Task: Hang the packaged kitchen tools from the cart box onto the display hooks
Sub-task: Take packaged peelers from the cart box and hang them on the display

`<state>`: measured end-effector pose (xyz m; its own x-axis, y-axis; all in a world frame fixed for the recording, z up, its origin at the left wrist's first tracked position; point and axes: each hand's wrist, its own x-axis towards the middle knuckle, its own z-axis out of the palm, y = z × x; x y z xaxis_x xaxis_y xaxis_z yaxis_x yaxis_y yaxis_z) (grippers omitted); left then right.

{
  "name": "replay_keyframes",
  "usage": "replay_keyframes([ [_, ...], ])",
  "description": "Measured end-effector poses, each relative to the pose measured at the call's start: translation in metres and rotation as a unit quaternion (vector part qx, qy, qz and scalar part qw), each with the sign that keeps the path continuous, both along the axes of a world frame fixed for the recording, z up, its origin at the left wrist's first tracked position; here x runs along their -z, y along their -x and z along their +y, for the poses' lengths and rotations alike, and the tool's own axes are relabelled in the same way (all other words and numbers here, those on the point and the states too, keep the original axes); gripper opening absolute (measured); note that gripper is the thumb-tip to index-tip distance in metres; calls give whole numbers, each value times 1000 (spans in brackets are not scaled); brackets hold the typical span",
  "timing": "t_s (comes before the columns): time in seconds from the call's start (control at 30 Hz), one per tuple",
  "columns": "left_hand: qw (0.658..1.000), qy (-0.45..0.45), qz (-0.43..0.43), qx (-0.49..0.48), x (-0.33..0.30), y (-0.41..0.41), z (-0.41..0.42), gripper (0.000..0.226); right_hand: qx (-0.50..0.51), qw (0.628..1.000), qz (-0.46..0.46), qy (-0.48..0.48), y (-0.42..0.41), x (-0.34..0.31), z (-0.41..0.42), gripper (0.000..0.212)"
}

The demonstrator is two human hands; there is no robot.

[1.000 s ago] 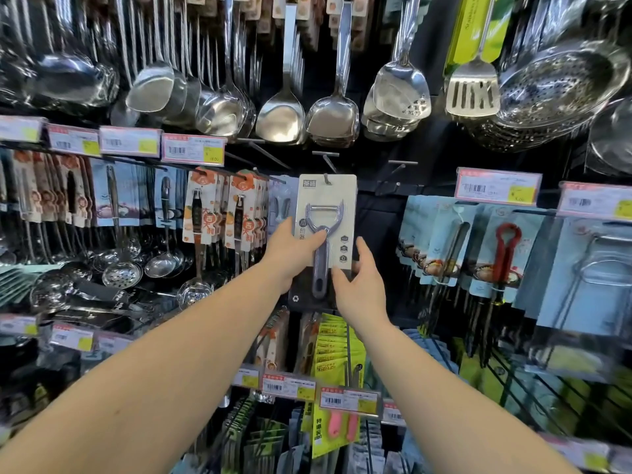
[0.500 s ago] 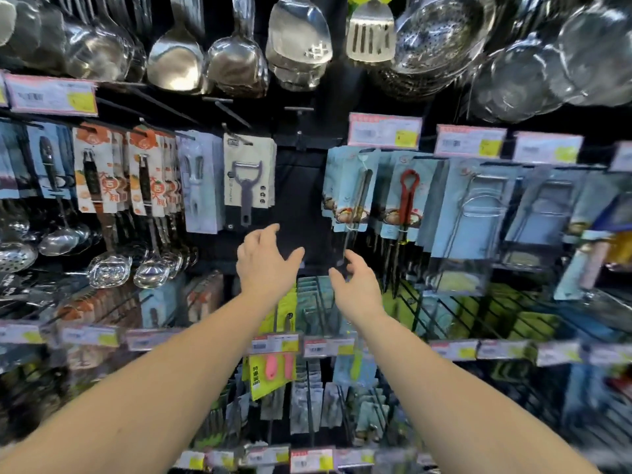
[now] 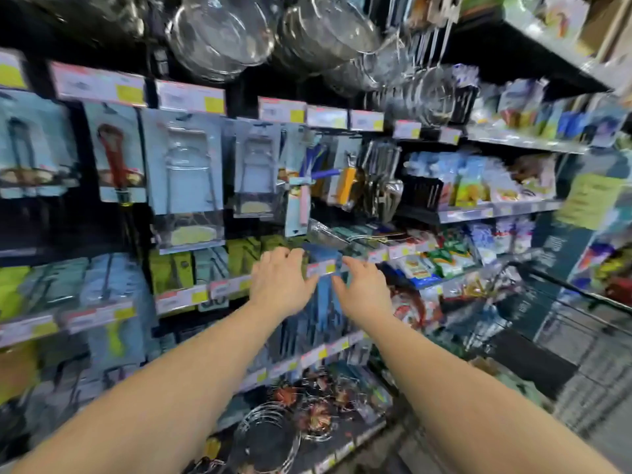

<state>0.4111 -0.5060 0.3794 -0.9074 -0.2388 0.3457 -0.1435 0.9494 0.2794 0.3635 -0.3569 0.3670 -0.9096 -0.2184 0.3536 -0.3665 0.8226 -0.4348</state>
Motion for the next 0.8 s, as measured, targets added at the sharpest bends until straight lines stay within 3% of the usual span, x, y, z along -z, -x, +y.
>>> replay_keyframes([
  [0.37,980,45,-74,177,37,118,249,65,179,982,-42,-46,61,43,252,52],
  [0.8,940,53,-160,297,116,324,373,72,294,941,-164,-37,227,106,397,60],
])
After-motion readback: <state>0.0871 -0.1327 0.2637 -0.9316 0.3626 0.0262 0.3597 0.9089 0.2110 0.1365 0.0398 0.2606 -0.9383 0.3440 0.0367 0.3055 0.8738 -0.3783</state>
